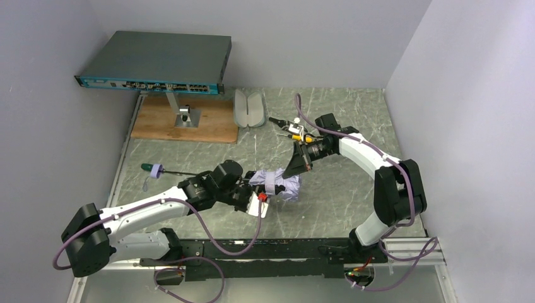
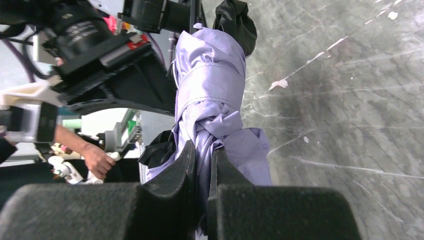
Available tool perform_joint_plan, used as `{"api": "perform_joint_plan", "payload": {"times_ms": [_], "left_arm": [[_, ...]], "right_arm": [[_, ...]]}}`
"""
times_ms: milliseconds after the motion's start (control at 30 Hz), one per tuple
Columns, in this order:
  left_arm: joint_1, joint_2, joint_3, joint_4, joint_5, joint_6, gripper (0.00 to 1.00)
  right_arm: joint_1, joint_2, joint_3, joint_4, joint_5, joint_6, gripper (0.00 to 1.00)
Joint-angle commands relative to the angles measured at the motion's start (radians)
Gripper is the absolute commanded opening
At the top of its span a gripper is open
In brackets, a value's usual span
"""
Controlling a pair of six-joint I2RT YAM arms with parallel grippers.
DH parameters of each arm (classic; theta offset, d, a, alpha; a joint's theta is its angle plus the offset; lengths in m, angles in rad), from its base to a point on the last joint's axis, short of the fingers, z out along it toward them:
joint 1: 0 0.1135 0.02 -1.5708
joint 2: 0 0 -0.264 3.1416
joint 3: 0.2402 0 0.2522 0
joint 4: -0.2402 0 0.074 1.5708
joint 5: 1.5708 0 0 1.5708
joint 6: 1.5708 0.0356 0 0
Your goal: Open the umbrella
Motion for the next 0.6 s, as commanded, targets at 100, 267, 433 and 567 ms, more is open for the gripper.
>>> {"api": "perform_joint_plan", "payload": {"times_ms": [100, 267, 433, 567], "left_arm": [[-0.008, 0.009, 0.008, -0.128, 0.118, 0.089, 0.0], [0.026, -0.023, 0.126, -0.265, 0.093, 0.052, 0.7], [0.093, -0.211, 0.16, -0.293, 0.099, -0.039, 0.8], [0.099, -0.318, 0.172, -0.355, 0.057, -0.131, 0.81]], "right_arm": [[-0.018, 0.016, 0.042, 0.035, -0.176, 0.022, 0.0], [-0.018, 0.04, 0.089, -0.156, -0.174, -0.16, 0.0], [-0.02, 0.085, 0.172, -0.49, -0.155, -0.515, 0.0], [-0.018, 0.069, 0.202, -0.543, -0.138, -0.57, 0.0]]}}
